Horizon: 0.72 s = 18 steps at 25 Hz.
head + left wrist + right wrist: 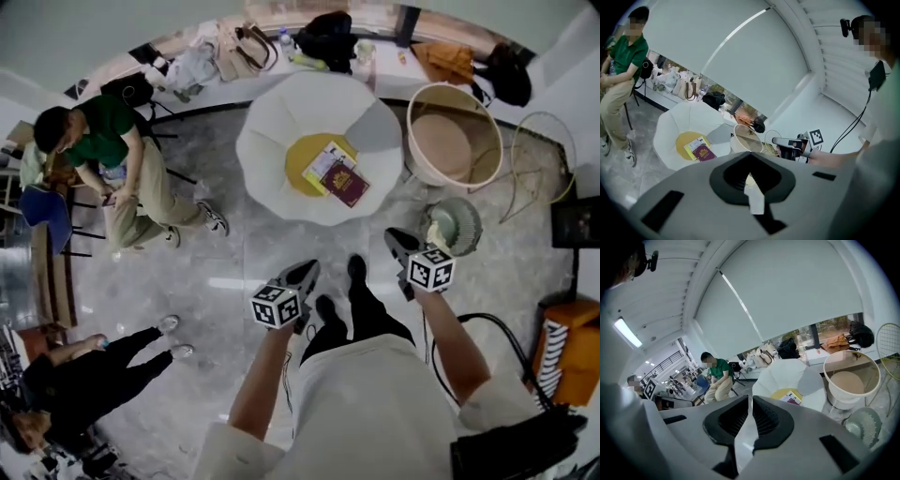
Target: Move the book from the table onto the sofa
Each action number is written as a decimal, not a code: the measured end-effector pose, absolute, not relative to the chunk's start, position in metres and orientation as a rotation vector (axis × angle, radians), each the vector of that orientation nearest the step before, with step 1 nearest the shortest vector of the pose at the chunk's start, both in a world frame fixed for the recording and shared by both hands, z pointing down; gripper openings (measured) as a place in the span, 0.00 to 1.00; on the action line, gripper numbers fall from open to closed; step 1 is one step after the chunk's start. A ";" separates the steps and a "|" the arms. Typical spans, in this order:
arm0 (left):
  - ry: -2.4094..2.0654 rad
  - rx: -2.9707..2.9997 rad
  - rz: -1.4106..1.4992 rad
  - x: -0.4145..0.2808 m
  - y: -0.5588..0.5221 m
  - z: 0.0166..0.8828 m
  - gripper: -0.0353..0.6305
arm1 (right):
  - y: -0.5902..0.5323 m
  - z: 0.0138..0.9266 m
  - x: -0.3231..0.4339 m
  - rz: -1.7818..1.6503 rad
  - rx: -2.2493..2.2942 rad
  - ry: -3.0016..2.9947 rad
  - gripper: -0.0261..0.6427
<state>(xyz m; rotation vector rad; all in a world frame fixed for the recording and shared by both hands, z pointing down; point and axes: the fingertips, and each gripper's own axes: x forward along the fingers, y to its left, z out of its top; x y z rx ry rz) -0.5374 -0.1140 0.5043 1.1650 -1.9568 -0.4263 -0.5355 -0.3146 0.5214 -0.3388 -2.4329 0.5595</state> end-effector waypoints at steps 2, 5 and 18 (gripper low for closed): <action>-1.956 1.204 -0.400 -0.522 -0.100 0.485 0.06 | -0.309 0.498 -0.516 0.595 -0.308 -2.478 0.12; -1.961 1.259 -0.384 -0.501 -0.083 0.457 0.06 | -0.303 0.462 -0.481 0.647 -0.269 -2.534 0.12; -2.075 1.264 -0.409 -0.452 -0.059 0.397 0.06 | -0.285 0.417 -0.396 0.604 -0.276 -2.568 0.11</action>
